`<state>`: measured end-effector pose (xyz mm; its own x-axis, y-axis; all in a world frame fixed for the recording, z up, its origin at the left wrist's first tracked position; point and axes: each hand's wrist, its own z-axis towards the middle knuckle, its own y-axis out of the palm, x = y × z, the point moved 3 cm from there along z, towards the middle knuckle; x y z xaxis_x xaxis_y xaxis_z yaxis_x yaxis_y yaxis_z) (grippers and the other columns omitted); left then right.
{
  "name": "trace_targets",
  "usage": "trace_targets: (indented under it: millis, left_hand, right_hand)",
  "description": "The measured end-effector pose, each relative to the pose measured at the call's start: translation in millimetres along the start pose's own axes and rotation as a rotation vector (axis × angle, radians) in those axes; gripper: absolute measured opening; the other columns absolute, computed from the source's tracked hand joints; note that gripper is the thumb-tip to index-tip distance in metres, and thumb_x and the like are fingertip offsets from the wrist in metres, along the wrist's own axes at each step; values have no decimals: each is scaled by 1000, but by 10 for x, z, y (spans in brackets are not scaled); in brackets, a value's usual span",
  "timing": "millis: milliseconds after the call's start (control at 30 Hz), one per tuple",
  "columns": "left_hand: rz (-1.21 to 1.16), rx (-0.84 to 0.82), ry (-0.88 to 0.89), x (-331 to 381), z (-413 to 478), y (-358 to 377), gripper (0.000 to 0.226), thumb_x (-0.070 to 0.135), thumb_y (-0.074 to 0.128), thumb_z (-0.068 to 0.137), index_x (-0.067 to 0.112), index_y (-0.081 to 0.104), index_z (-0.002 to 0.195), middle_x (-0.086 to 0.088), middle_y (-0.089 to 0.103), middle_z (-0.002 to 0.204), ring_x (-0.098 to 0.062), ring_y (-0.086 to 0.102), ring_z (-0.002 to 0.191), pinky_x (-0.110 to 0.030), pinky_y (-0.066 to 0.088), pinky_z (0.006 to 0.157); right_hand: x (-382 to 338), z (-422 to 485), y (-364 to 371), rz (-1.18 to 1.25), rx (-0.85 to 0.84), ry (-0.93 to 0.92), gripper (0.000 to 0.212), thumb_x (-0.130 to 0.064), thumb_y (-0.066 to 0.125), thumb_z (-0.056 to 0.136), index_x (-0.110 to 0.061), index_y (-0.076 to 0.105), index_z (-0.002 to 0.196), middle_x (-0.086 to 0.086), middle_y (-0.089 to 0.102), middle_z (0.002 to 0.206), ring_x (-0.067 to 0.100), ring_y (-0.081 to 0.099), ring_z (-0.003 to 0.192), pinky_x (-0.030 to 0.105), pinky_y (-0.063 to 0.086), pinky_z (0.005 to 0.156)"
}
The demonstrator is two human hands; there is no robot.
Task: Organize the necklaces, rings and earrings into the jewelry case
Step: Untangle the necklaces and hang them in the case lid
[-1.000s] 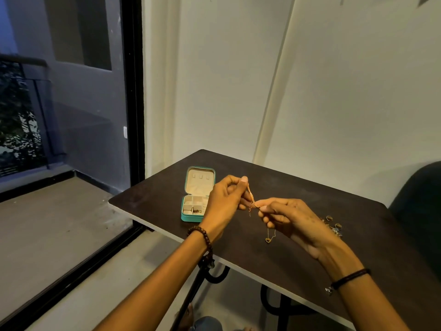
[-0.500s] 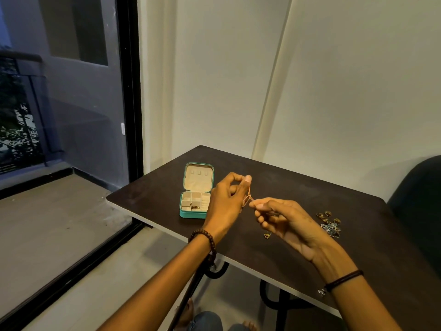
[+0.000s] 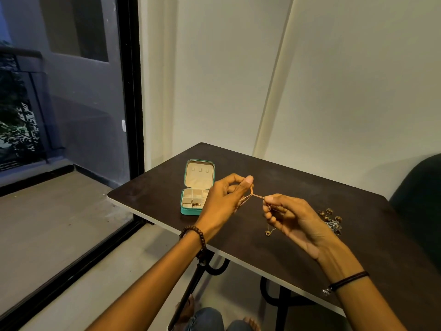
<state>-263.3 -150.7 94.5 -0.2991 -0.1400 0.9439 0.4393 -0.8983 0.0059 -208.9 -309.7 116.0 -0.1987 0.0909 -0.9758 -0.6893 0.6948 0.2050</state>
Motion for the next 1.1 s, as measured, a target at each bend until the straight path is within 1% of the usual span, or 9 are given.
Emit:
trace_targets:
  millis: [100,200,300,500,667,767,867,967,1100]
  left_hand:
    - [-10,-6,-9,2,-8,-14,30,38,56,99,10,65,96,10,48,51,-1,40,44,-14,33,45]
    - [0,-12,-31,-7,-13,-34,30,38,54,100,10,64,103,9,46,50,-2,39,43,-13,33,43]
    - [10,-20,-56,-21,-16,-44,32,38,51,101,11,61,114,10,42,49,-2,36,44,-13,33,43]
    - [-4,-12,-85,-63,-13,-73,34,42,49,101,15,61,118,8,42,53,-3,40,49,-17,39,50]
    - [-157,59,-146,-93,12,-119,37,41,51,100,11,62,120,8,43,52,-5,44,52,-20,46,57]
    - [-229,86,-171,-83,29,-150,36,39,51,101,11,62,119,6,43,51,-6,44,48,-19,46,53]
    - [-266,99,-184,-57,29,-180,32,40,52,101,14,63,115,5,42,51,-6,40,43,-17,42,46]
    - [-279,99,-186,-43,26,-199,31,40,51,101,16,64,114,5,42,53,-4,34,38,-16,35,42]
    - [-248,100,-183,-31,34,-224,33,41,48,101,15,65,113,6,42,51,-4,31,37,-17,30,40]
  right_hand:
    - [-8,15,-17,12,14,3,15,-13,75,75,-3,79,84,9,65,76,11,58,64,17,53,57]
    - [-10,30,-40,89,17,16,13,-7,78,72,-2,79,83,9,63,75,12,56,61,18,51,52]
    - [-21,36,-50,152,13,13,11,-13,74,71,-6,77,78,11,64,78,14,58,63,19,52,53]
    - [-14,49,-76,208,20,-1,7,-14,71,79,-7,73,79,11,68,84,18,65,75,27,59,70]
    - [8,85,-121,225,-12,21,8,-16,73,80,-10,69,83,7,63,78,16,63,70,33,56,81]
    - [11,82,-141,228,-22,21,12,-17,75,79,-10,67,85,4,58,72,14,58,65,35,53,85]
    - [20,78,-153,239,6,22,12,-19,68,83,-9,65,87,1,52,66,11,51,57,32,53,79]
    - [24,79,-157,253,8,19,11,-20,67,84,-10,65,87,-1,46,64,8,42,52,25,53,60]
    - [24,78,-180,287,-6,20,11,-19,64,87,-9,65,82,0,44,66,7,35,48,17,36,40]
